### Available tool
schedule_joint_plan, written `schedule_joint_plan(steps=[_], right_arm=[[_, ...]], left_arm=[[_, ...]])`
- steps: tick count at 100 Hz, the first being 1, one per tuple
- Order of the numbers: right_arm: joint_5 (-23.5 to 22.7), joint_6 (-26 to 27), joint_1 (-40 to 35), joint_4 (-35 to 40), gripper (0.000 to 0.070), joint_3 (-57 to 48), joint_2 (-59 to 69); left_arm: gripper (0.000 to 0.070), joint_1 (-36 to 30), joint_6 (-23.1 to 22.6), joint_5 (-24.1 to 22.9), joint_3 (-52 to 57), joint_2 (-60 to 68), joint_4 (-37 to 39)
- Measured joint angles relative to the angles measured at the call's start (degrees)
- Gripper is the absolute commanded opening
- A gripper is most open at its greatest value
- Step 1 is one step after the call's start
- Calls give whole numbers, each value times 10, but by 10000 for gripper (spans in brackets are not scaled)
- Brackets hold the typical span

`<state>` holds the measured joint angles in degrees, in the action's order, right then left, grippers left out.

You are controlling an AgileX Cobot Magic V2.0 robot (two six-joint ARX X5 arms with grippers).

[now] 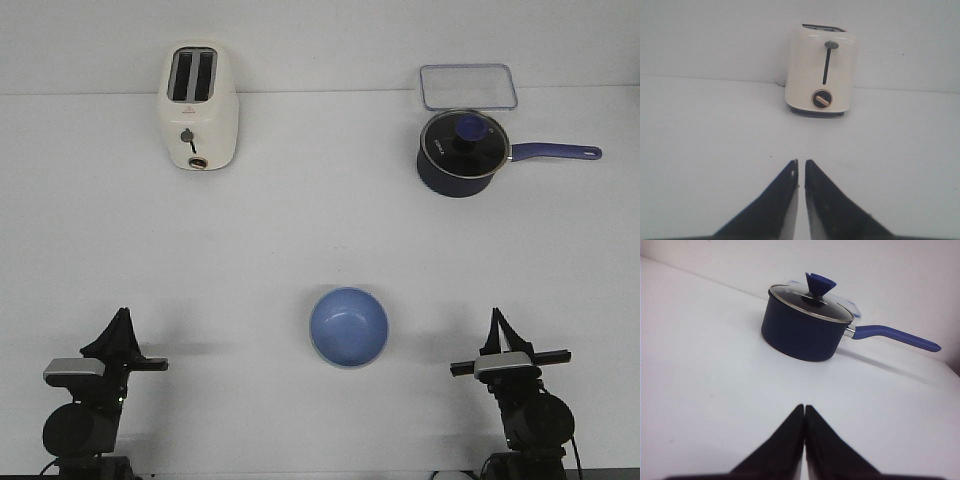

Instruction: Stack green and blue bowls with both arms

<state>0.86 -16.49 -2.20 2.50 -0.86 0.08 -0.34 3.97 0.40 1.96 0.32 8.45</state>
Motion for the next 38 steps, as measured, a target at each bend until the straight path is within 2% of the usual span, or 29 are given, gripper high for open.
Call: schedule_joint_plan(steps=[38], right_arm=[[2,0,0,-1,0,0,0]], left_arm=[[15,0,0,0,0,0,0]])
